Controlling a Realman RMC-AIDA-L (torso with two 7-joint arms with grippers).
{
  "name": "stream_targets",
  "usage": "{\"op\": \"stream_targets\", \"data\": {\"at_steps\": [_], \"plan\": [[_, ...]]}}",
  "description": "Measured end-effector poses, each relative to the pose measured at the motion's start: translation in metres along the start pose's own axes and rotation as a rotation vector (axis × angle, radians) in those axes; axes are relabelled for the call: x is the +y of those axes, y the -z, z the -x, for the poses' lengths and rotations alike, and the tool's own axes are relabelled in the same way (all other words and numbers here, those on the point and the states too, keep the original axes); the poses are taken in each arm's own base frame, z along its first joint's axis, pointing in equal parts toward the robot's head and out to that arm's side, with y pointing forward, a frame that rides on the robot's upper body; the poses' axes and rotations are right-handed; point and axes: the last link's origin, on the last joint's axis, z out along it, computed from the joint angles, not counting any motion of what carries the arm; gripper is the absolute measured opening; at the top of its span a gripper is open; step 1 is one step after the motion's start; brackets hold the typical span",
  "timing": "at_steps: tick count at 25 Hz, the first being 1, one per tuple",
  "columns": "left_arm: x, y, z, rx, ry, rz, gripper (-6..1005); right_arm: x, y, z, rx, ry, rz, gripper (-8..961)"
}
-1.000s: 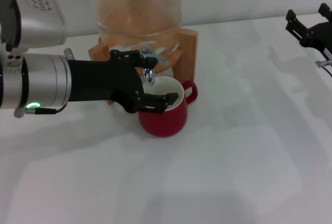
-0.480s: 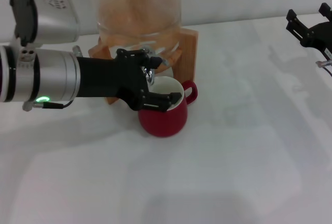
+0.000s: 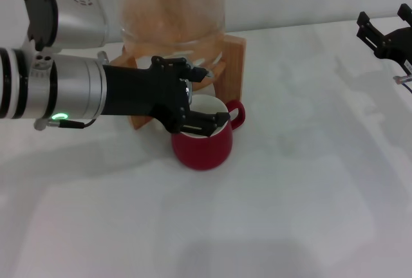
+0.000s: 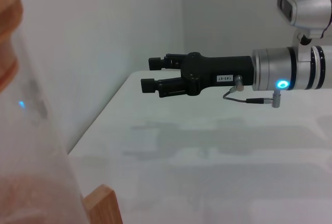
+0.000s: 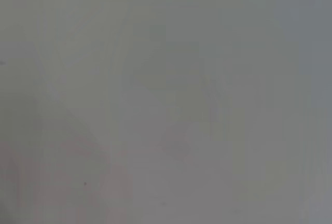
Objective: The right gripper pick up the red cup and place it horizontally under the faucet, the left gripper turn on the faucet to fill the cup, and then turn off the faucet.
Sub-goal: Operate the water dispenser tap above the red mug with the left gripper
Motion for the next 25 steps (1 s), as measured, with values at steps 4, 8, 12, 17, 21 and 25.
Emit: {"op": "stream_targets", "data": {"at_steps": [4,8,12,17,21,25], "plan": [[-0.0009,-0.0011,-0.0013,-0.001,-0.004,0.003,879,0.0000,-0.0002,0.0002,-0.001,0.001,-0.001,859],[-0.0017,-0.0011,-0.0017,-0.002,-0.009,0.003,880,-0.0002,-0.0004,0.0003,-0.001,0.001,-0.002,859],[-0.0028,-0.0010,-0.0036,0.000,-0.017,0.001,880,-0.0006,0.0000,0.0002,-0.001,0.000,-0.004,859],[-0.0035,-0.0015,-0.0052,-0.002,-0.025,0.001,880,-0.0007,0.0002,0.0001,-0.001,0.000,-0.004,860],[-0.0047,-0.0031,-0.0070,-0.007,-0.030,0.003,880,-0.0008,0.0004,0.0000,-0.001,0.000,-0.004,860],[-0.0054,-0.0049,-0.0078,-0.012,-0.032,0.008,880,-0.0012,0.0009,-0.0001,-0.002,0.000,-0.006,860]]}}
